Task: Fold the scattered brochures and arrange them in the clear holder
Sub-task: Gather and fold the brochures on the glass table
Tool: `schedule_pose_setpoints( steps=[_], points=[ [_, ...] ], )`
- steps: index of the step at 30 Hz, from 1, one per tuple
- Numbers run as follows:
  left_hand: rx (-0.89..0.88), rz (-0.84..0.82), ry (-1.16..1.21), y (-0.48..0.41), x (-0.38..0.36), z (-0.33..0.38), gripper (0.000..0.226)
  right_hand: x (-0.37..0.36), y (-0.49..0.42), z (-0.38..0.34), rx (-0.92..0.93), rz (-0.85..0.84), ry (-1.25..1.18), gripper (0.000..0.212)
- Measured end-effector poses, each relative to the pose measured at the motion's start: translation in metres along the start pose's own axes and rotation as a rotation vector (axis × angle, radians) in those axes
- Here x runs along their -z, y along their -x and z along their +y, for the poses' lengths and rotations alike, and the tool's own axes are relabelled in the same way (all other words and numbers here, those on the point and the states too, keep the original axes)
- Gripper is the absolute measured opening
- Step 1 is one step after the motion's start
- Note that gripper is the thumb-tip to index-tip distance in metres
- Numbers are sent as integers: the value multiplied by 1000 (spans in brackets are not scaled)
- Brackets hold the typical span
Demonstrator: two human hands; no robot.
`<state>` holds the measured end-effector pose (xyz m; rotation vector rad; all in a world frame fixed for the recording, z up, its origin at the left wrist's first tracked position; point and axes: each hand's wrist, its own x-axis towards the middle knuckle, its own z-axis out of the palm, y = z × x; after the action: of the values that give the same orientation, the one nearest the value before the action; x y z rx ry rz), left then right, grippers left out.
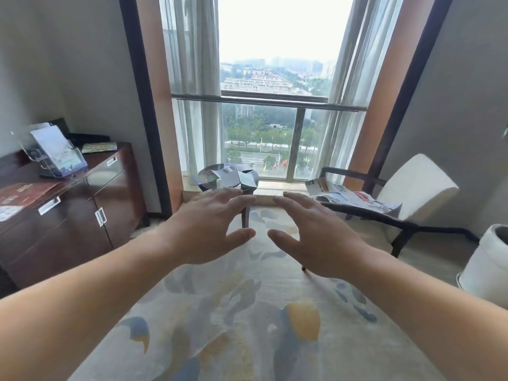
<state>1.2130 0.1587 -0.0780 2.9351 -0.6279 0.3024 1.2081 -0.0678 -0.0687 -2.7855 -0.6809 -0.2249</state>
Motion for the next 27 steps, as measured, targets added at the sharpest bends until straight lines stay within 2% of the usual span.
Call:
schedule_pose_setpoints(
  steps=[12, 19, 27],
  points=[
    [67, -55, 2, -218, -48, -93, 68, -27, -232, 134, 38, -14, -86, 65],
    [124, -85, 27, -307, -80, -173, 69, -63, -355, 171, 70, -58, -94, 67],
    [86, -96, 61, -412, -114, -295, 67, -111, -501, 186, 42, -61, -67, 66]
  ],
)
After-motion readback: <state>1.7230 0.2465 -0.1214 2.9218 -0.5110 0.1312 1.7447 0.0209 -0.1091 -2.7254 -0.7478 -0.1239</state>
